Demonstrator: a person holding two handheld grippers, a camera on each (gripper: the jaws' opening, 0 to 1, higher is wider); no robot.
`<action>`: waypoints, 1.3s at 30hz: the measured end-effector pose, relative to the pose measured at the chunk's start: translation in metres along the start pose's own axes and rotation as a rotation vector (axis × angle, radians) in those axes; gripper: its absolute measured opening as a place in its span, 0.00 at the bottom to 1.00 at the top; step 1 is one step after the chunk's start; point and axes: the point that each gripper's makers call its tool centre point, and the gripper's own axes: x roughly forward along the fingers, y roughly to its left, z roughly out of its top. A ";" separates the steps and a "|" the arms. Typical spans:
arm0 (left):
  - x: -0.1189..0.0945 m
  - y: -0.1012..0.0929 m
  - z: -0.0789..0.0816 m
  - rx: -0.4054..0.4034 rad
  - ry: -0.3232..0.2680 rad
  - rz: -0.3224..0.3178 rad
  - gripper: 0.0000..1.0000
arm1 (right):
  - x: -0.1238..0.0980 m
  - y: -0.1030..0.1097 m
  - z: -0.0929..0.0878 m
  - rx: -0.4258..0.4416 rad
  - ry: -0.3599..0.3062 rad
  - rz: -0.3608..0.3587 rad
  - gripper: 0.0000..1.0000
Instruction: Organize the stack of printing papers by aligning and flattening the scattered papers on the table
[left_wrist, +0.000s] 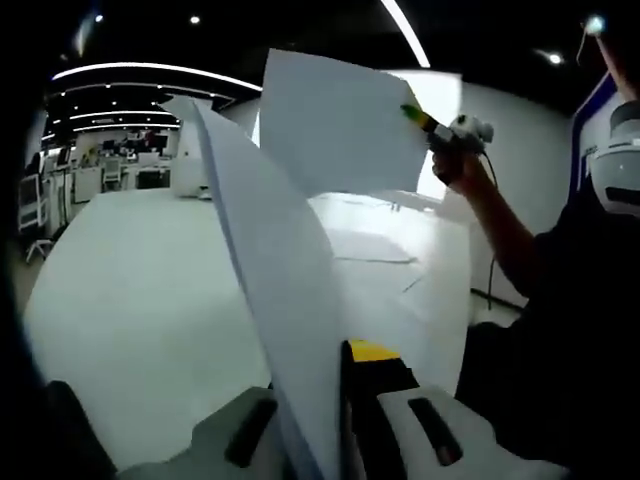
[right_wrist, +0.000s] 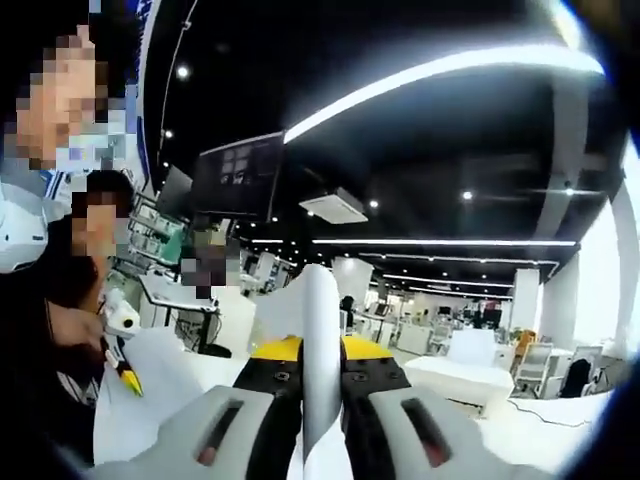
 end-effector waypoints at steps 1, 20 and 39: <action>0.000 0.000 0.000 0.000 0.000 0.001 0.06 | 0.000 0.002 0.001 -0.004 -0.003 0.006 0.08; -0.003 0.003 0.001 0.006 -0.007 0.013 0.06 | -0.010 0.039 0.012 -0.005 -0.018 0.144 0.08; -0.003 0.003 0.001 0.008 -0.007 0.013 0.06 | -0.019 0.042 0.019 0.047 -0.052 0.175 0.08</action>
